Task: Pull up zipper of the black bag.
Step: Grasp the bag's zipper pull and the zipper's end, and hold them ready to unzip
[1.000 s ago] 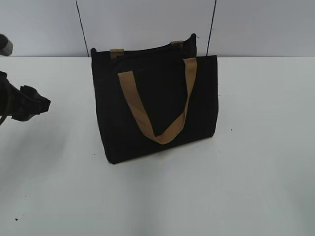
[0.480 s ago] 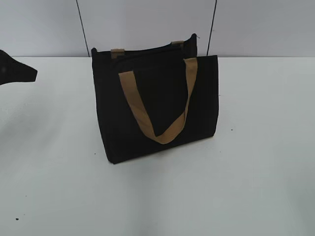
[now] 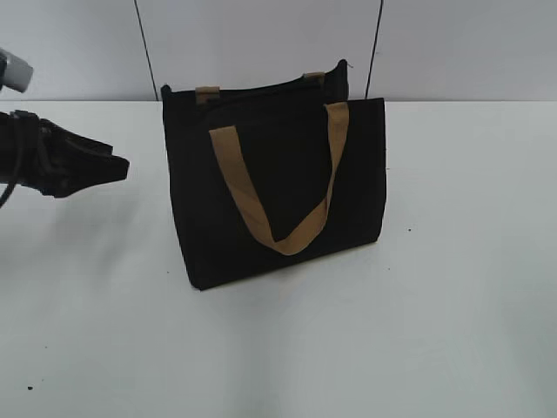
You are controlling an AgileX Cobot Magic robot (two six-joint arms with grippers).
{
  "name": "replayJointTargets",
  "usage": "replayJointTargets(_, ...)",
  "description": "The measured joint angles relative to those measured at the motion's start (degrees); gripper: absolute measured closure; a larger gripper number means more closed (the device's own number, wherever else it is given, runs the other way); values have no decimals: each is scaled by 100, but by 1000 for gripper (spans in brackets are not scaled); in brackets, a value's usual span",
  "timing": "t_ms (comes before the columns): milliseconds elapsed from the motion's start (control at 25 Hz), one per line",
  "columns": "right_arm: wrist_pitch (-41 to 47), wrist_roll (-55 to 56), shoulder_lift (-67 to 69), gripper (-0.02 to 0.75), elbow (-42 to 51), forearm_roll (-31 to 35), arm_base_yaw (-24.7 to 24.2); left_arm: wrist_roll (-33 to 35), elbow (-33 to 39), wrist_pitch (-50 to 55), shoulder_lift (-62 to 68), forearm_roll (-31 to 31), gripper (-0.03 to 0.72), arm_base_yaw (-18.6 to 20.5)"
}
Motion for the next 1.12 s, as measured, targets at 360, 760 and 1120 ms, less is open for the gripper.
replayJointTargets(360,48,-520,2404,338,-1699,0,0,1612,81,67,1012,-905,279,-545)
replayJointTargets(760,565,-1120,4060,338,-2898,413,0,2358,-5,115,1385,-937,282,-984)
replayJointTargets(1120,586,-1308,4358,338,-2972,715,0,2332,-378,82,1452,-955,282,-984)
